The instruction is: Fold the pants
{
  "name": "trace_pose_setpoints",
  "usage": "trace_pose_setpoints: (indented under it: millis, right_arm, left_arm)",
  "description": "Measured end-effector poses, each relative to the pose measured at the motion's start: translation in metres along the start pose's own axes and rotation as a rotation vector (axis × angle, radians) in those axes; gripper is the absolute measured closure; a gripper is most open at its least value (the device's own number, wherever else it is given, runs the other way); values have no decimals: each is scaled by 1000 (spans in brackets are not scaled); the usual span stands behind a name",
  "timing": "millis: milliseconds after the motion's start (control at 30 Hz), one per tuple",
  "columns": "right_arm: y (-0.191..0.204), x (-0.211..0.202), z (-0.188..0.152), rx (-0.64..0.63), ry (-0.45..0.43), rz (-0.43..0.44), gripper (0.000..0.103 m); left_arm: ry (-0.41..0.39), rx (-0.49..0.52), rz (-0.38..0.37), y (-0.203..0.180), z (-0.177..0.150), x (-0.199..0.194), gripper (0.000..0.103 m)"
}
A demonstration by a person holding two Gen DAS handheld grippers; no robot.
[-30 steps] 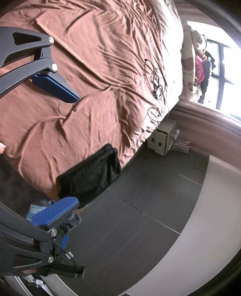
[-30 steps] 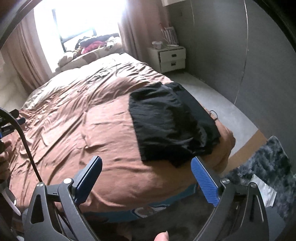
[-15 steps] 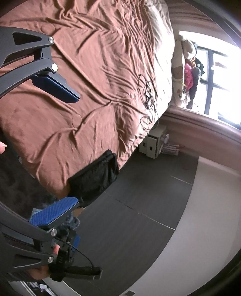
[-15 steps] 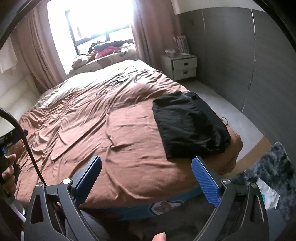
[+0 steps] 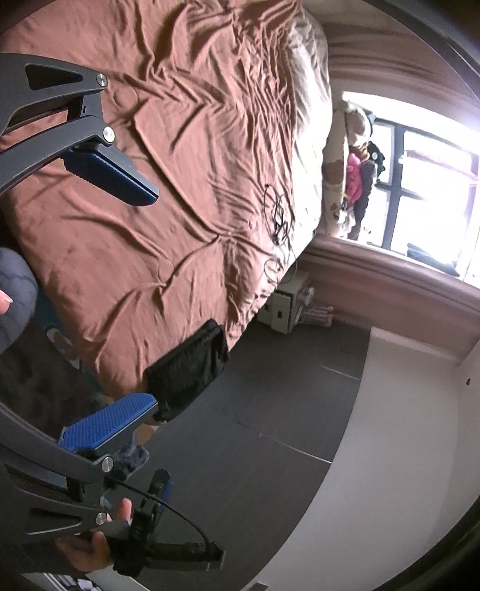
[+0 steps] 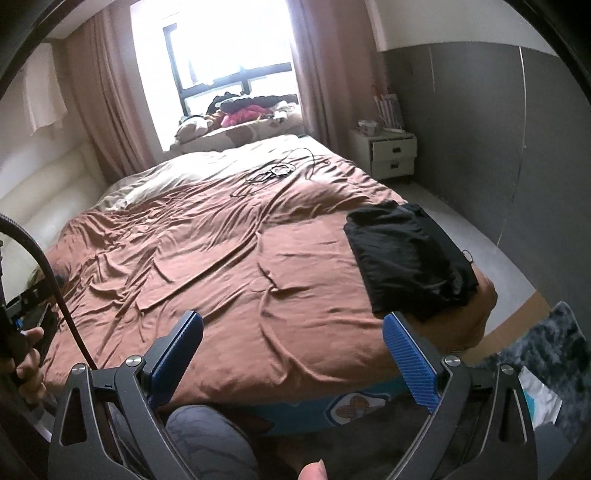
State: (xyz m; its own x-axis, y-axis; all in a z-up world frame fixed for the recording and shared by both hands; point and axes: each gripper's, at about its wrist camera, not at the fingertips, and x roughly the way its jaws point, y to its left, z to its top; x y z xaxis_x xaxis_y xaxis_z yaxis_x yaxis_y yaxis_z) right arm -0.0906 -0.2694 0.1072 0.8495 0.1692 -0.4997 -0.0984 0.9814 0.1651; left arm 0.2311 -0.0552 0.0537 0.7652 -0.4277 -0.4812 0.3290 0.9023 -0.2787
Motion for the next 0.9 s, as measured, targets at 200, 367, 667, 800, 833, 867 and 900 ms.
trace_pose_setpoints:
  millis: [200, 367, 667, 800, 833, 867, 900]
  right_arm:
    - [23, -11, -16, -14, -19, 32, 5]
    - [40, -18, -29, -37, -31, 51, 5]
    - [62, -24, -58, -59, -49, 57, 5]
    - [68, -28, -73, -65, -55, 58, 5]
    - [70, -28, -77, -67, -57, 57, 5]
    - [72, -30, -81, -71, -57, 58, 5]
    - [74, -31, -85, -76, -57, 64, 5]
  left_arm:
    - [-39, -2, 53, 7, -17, -40, 1]
    - [-81, 7, 113, 8, -31, -73, 1]
    - [-118, 48, 181, 4, -62, -112, 1]
    - [-121, 46, 191, 3, -78, -119, 1]
    - [-123, 45, 191, 3, -82, -120, 1]
    - [-124, 41, 194, 3, -86, -121, 1]
    - [-126, 41, 200, 3, -91, -122, 1]
